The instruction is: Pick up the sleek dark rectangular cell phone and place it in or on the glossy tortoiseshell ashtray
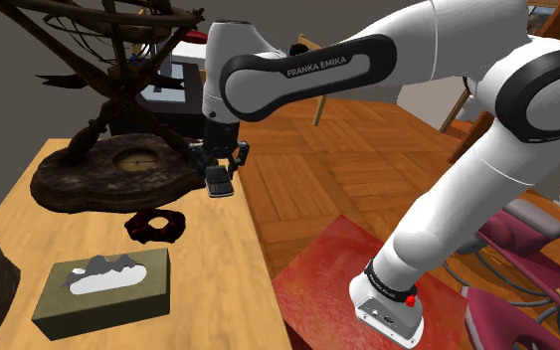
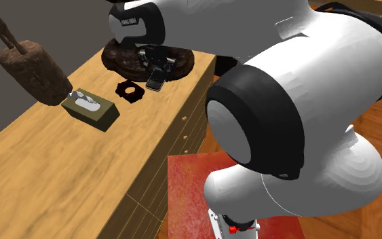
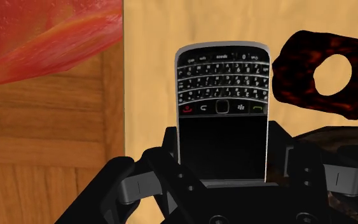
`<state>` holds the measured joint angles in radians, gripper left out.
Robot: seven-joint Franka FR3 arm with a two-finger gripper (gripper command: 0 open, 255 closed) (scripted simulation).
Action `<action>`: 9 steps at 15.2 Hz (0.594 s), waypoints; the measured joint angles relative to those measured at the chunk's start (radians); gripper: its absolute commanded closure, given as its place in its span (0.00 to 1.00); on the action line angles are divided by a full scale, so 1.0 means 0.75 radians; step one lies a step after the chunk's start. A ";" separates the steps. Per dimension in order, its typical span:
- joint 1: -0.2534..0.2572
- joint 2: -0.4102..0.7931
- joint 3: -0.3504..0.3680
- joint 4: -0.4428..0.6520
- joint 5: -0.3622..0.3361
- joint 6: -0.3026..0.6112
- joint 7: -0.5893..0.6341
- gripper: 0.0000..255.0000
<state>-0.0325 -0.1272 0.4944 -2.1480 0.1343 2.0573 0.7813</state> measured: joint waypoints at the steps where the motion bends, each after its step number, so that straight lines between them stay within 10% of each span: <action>1: 0.007 0.039 0.018 0.041 -0.020 -0.003 0.035 1.00; 9: 0.133 0.404 0.123 0.445 -0.243 -0.082 0.354 1.00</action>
<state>0.0674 0.1760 0.5868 -1.8140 -0.0479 1.9956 1.0469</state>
